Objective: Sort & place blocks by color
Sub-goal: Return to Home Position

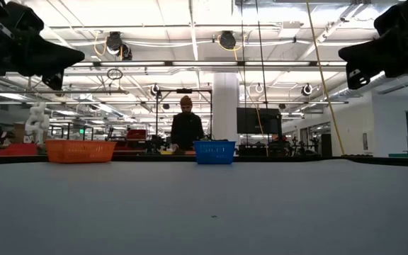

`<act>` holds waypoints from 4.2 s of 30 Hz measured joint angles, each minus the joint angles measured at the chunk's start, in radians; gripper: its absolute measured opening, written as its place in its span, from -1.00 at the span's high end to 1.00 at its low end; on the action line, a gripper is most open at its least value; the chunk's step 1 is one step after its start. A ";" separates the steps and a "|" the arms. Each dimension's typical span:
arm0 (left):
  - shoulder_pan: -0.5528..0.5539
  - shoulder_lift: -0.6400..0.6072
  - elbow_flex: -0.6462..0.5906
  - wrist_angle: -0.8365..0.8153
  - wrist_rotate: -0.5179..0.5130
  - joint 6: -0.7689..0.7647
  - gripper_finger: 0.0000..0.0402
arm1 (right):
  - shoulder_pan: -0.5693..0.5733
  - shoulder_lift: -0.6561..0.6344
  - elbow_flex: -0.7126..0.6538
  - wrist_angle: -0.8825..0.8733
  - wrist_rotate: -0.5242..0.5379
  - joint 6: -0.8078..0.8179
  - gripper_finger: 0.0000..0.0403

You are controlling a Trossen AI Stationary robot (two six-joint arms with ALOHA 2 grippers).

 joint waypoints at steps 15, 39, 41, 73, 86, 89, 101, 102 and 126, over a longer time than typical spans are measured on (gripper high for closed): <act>0.000 0.000 0.000 -0.003 0.001 0.085 0.94 | 0.000 0.005 -0.001 -0.019 0.095 -0.024 1.00; 0.000 0.000 -0.002 0.011 0.001 0.081 0.94 | 0.000 0.006 -0.002 -0.019 0.097 0.004 1.00; 0.000 0.000 -0.002 0.009 0.001 0.081 0.94 | 0.000 0.006 -0.002 -0.019 0.098 0.004 1.00; 0.000 0.041 -0.003 0.036 0.004 0.085 0.94 | 0.000 0.006 -0.002 -0.008 0.099 0.004 1.00; 0.000 0.041 -0.003 0.039 0.004 0.085 0.94 | 0.000 0.006 -0.002 -0.007 0.098 0.004 1.00; 0.000 0.041 -0.003 0.040 0.004 0.085 0.94 | 0.000 0.006 -0.002 -0.007 0.098 0.004 1.00; 0.000 0.041 -0.003 0.041 0.004 0.085 0.94 | 0.000 0.006 -0.002 -0.007 0.098 0.004 1.00; 0.000 0.041 -0.003 0.041 0.004 0.085 0.94 | 0.000 0.006 -0.002 -0.007 0.098 0.004 1.00; 0.000 0.041 -0.002 0.041 0.004 0.085 0.94 | 0.000 0.006 -0.002 -0.007 0.098 0.004 1.00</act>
